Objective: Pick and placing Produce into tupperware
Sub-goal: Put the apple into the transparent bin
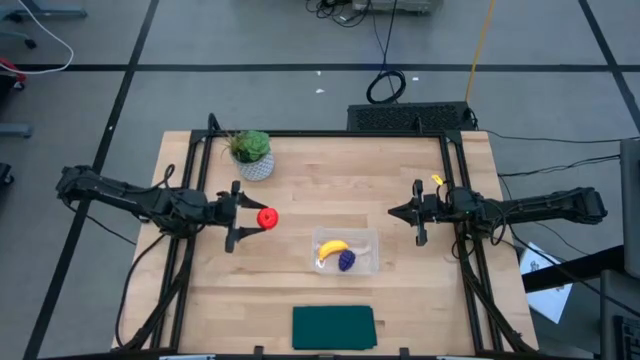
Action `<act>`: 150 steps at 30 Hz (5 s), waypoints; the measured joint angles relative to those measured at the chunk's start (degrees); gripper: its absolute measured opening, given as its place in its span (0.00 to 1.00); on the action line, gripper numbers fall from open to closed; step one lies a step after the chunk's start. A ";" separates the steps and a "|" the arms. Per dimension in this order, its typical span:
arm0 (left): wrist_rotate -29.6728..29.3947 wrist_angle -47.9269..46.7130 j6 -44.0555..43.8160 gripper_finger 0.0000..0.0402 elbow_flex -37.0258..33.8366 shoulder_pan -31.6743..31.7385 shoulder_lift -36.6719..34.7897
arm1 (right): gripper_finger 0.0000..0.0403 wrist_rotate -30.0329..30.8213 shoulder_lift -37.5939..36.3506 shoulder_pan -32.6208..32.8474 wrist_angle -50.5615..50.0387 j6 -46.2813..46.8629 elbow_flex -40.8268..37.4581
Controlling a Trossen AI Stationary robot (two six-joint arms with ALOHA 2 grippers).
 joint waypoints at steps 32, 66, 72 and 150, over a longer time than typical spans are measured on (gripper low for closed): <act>0.52 12.94 2.56 0.69 3.47 0.07 9.11 | 0.00 0.00 0.00 -0.01 0.02 -0.20 0.00; 17.62 26.38 2.14 0.69 8.85 9.80 25.96 | 0.00 0.00 0.00 0.00 -0.38 -0.22 0.00; 19.14 29.54 1.52 0.69 8.92 9.79 27.18 | 0.00 0.00 0.02 0.00 -0.42 -0.24 0.00; 31.93 -20.40 6.64 0.69 52.04 7.75 67.71 | 0.00 0.01 0.07 -0.01 -0.85 -0.22 0.00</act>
